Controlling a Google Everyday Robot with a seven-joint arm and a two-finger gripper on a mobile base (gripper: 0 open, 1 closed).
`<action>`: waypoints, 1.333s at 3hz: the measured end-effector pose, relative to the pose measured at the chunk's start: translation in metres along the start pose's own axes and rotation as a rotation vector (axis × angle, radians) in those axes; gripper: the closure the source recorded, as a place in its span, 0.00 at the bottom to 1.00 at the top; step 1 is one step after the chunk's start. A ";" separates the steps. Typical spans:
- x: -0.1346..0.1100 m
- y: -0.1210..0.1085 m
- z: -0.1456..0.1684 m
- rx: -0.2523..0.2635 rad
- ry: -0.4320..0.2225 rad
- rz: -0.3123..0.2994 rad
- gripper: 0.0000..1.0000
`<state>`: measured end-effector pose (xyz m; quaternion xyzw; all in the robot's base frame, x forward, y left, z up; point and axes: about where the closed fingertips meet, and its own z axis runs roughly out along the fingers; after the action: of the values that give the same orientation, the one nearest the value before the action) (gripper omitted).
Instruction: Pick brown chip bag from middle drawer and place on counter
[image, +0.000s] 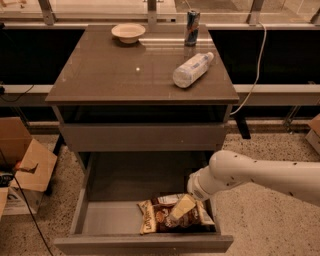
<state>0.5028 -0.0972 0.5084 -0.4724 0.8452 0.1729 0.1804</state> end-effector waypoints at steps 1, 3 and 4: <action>0.010 -0.010 0.042 -0.030 0.009 0.052 0.00; 0.047 -0.035 0.108 -0.106 0.057 0.185 0.02; 0.064 -0.039 0.127 -0.138 0.078 0.236 0.25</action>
Offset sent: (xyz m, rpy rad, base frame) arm 0.0300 0.0056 -0.1110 0.0314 0.1522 -0.0931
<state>0.5229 -0.1047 0.3628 -0.3875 0.8873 0.2322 0.0926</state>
